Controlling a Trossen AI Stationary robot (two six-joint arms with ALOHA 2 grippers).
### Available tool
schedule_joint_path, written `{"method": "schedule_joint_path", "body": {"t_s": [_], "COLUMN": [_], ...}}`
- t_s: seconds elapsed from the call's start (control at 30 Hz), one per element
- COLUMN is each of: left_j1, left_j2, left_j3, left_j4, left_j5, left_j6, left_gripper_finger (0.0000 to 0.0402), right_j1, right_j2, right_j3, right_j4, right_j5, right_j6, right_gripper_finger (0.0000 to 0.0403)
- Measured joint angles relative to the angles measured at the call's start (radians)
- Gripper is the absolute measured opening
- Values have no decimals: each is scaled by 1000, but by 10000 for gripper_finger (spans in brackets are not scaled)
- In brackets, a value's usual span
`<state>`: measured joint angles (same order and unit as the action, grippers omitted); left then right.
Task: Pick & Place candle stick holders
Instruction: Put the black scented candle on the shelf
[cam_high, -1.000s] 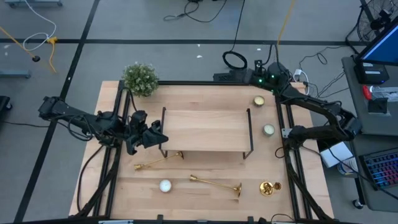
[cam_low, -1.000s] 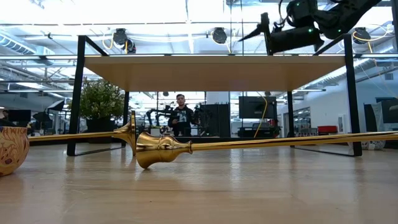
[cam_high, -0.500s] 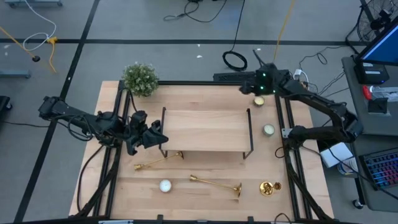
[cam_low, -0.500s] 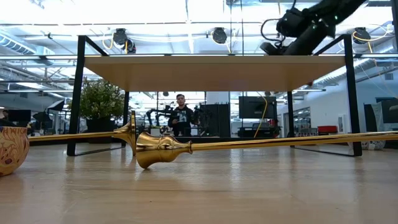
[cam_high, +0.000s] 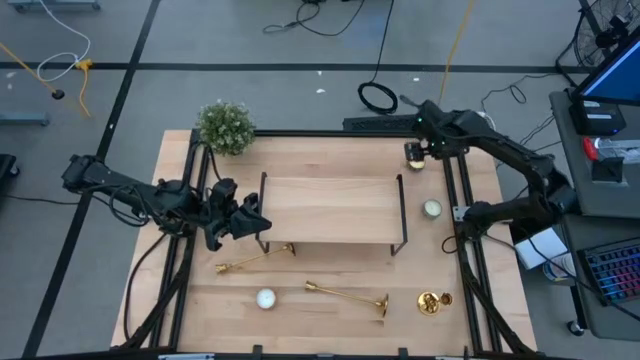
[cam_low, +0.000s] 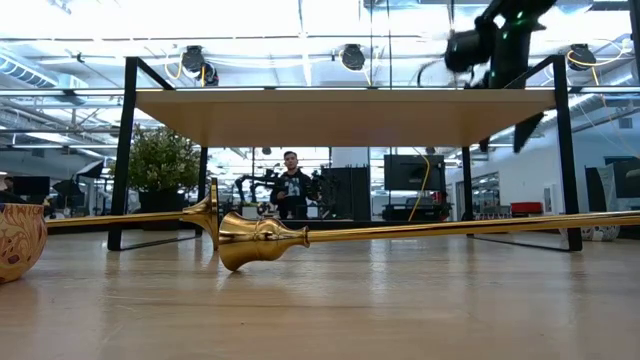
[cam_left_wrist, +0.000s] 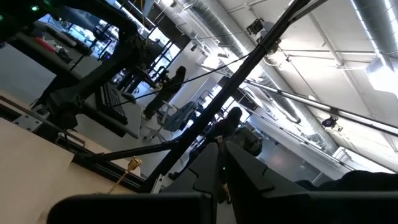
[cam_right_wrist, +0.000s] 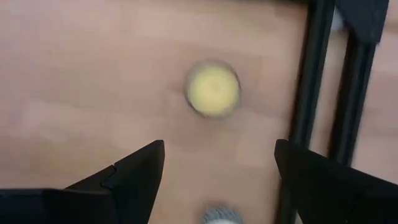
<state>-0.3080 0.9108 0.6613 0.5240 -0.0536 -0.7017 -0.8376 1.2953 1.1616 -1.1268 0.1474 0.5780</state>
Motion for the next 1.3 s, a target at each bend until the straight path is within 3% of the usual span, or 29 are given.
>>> {"method": "schedule_joint_path", "body": {"t_s": [0.43,0.9,1.3], "left_j1": [0,0,-15], "left_j2": [0,0,0], "left_j3": [0,0,0], "left_j4": [0,-11,-32], "left_j5": [0,0,0], "left_j6": [-1,-7,-7], "left_gripper_finger": [31,31,31], "right_j1": [3,8,-21], "right_j2": [73,210,230], "right_j3": [-6,-7,-67], "right_j4": [98,104,152], "right_j5": [32,40,60], "right_j6": [7,-30,-14], "right_gripper_finger": [307,357,358]}}
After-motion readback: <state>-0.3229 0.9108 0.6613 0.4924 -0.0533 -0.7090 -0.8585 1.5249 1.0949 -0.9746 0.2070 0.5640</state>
